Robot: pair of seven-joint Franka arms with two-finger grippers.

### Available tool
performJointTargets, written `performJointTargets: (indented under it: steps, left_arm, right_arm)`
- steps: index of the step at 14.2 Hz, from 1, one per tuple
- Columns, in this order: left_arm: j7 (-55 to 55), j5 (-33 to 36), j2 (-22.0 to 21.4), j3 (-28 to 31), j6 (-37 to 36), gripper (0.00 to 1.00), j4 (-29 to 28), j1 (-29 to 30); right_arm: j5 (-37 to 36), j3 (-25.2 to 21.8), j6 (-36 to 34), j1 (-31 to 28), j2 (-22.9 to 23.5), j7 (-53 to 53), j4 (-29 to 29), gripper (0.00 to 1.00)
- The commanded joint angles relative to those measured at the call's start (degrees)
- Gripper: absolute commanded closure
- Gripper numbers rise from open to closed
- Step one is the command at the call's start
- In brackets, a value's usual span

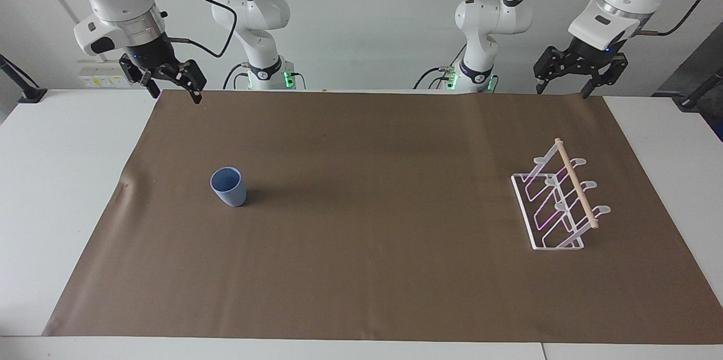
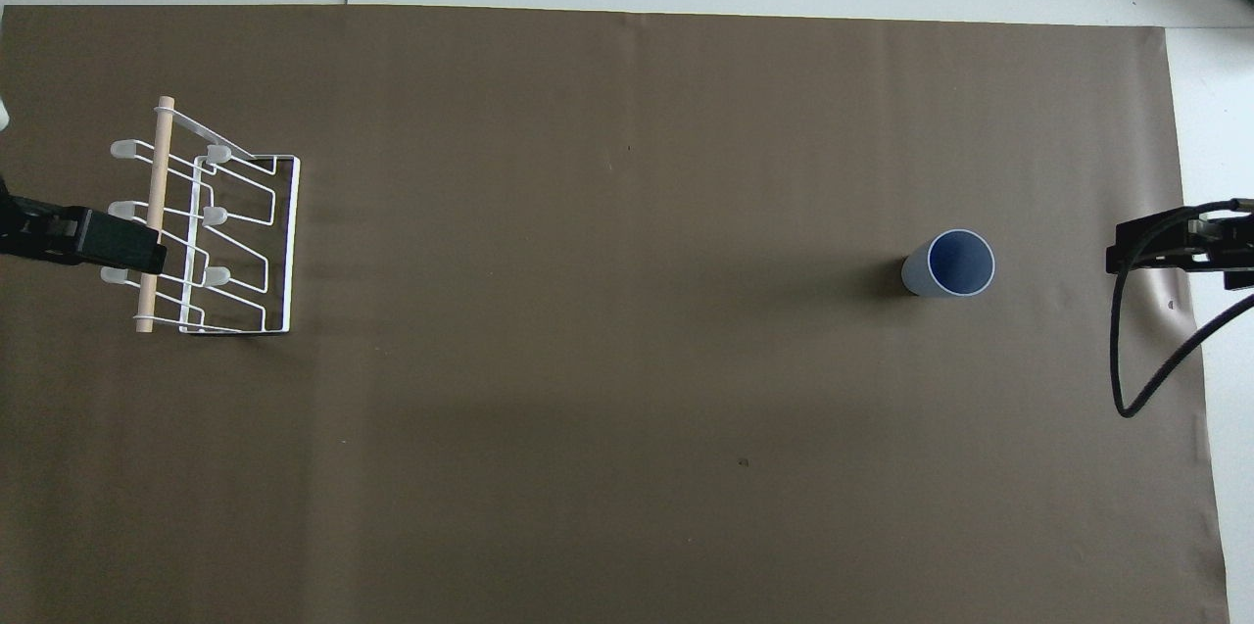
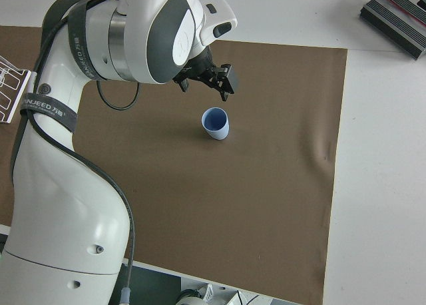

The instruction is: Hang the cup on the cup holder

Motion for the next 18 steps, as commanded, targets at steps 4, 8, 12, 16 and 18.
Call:
performJointTargets:
  steps: [4,8,12,16,18]
  left_arm:
    - [0.61,-0.32,-1.07,-0.16,-1.23,0.00,-0.62,1.09]
    - [0.52,-0.32,-1.16,-0.16,-1.23,0.00,-0.97,1.36]
    - [0.52,-0.32,-1.16,-0.16,-1.23,0.00,-0.97,1.36]
    - [0.52,-0.32,-1.16,-0.16,-1.23,0.00,-0.97,1.36]
    - [0.52,-0.32,-1.16,-0.16,-1.23,0.00,-0.97,1.36]
  right_arm:
    - [0.34,0.31,0.47,-0.20,-1.14,1.31,-1.18,0.00]
    - [0.34,0.31,0.56,-0.20,-1.14,0.52,-1.27,0.00]
    - [0.34,-0.30,0.65,1.73,-1.05,0.69,-1.27,0.00]
    - [0.34,-0.39,1.61,1.91,-1.05,0.69,-1.36,0.00]
    - [0.34,-0.48,1.61,1.83,-1.05,0.69,-1.36,0.00]
